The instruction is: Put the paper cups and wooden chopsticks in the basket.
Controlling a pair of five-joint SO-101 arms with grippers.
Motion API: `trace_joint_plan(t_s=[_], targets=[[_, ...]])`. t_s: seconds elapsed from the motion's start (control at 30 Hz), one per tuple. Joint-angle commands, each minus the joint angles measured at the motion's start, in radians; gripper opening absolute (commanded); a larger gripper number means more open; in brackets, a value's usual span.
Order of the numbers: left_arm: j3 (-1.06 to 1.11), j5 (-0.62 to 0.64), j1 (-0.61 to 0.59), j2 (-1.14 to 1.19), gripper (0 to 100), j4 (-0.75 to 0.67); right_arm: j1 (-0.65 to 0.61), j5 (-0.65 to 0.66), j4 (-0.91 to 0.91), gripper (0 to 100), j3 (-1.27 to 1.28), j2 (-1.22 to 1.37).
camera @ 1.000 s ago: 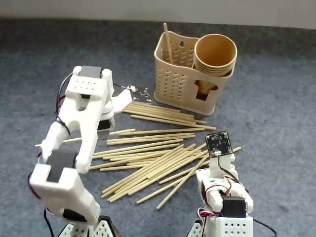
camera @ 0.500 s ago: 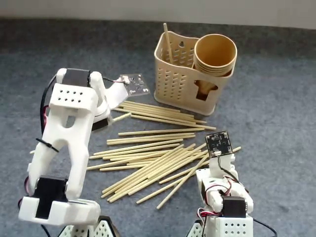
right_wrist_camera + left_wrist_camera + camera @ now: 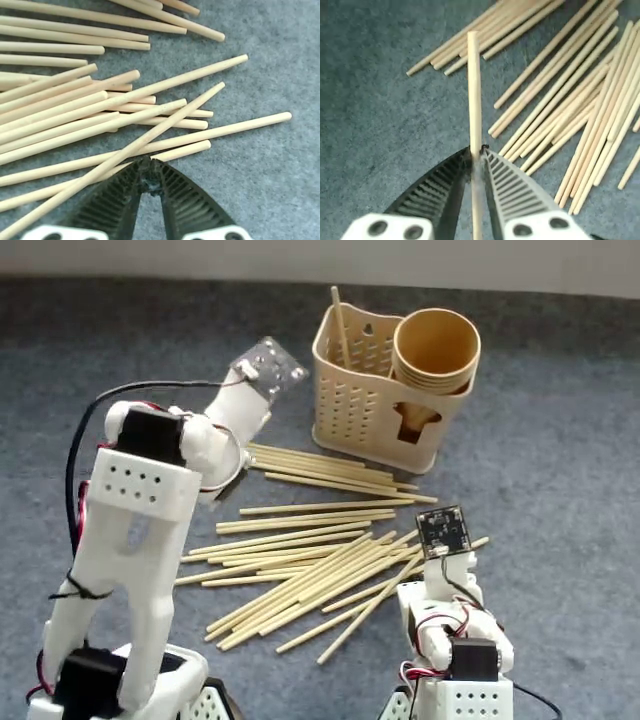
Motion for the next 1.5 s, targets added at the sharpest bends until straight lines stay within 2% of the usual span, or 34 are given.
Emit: trace_joint_plan(t_s=[0.0, 0.37, 0.63, 0.9, 1.13, 1.23, 1.33, 1.47], targets=[[-0.007, 0.176, 0.022, -0.085, 1, -0.129, 0.008, 0.009, 0.007, 0.6, 0.154, -0.012], [-0.016, 0.537, 0.022, -0.094, 1, -0.522, 0.008, 0.009, 0.007, 0.6, 0.154, -0.012], [-0.087, 0.686, 0.027, -0.094, 1, -0.845, 0.008, 0.009, 0.007, 0.6, 0.154, -0.012], [-0.068, 0.681, 0.114, -0.082, 1, -1.185, 0.008, 0.009, 0.007, 0.6, 0.154, -0.012], [0.17, 0.678, 0.209, -0.079, 1, -1.706, 0.008, 0.009, 0.007, 0.6, 0.154, -0.012], [0.254, 0.675, 0.231, -0.039, 1, -1.878, 0.008, 0.009, 0.007, 0.6, 0.154, -0.012], [0.265, 0.586, 0.234, 0.031, 1, -1.956, 0.008, 0.009, 0.007, 0.6, 0.154, -0.012], [0.274, 0.548, 0.234, 0.113, 1, -1.961, 0.008, 0.009, 0.007, 0.6, 0.154, -0.012]])
